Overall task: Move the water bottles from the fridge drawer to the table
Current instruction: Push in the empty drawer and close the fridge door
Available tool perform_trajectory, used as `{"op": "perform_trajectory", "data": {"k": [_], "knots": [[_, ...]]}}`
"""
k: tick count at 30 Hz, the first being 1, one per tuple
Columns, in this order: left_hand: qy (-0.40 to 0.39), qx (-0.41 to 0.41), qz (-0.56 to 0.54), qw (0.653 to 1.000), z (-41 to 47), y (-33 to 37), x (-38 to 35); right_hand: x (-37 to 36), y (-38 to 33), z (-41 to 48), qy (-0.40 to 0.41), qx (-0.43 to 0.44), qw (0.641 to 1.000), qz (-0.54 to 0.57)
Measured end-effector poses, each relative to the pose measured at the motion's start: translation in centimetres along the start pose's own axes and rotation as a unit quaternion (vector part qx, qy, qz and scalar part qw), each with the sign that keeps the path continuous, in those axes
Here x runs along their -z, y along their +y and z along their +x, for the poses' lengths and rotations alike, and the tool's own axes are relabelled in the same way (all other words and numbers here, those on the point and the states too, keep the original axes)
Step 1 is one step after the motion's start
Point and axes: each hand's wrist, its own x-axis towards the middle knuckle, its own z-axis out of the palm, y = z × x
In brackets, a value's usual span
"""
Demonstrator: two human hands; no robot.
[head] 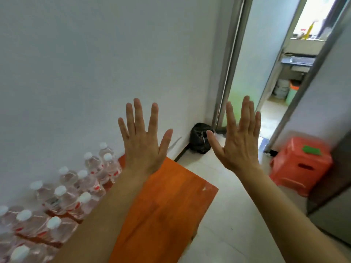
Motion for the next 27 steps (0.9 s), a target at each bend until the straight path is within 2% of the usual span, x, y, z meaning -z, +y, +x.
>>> {"op": "perform_trajectory", "data": {"k": [8,11,15,20,27], "knots": [[-0.029,-0.152,-0.109,0.982,-6.2,28.9,-3.3,16.8,23.6,-13.6,-0.007,-0.115,0.985,-0.126],[-0.054,-0.201,-0.153,0.966,-9.9,40.5,-3.7,23.7,31.7,-19.4,-0.023,-0.143,0.973,-0.182],[-0.096,-0.264,-0.205,0.938,-13.8,53.0,-3.7,30.8,40.2,-25.2,-0.029,-0.227,0.946,-0.232],[-0.126,-0.319,-0.236,0.909,-16.2,64.5,-5.9,35.2,48.4,-30.5,-0.025,-0.312,0.915,-0.254],[-0.170,-0.355,-0.227,0.891,-15.7,79.1,-13.8,36.3,60.8,-33.1,-0.073,-0.375,0.880,-0.283]]}}
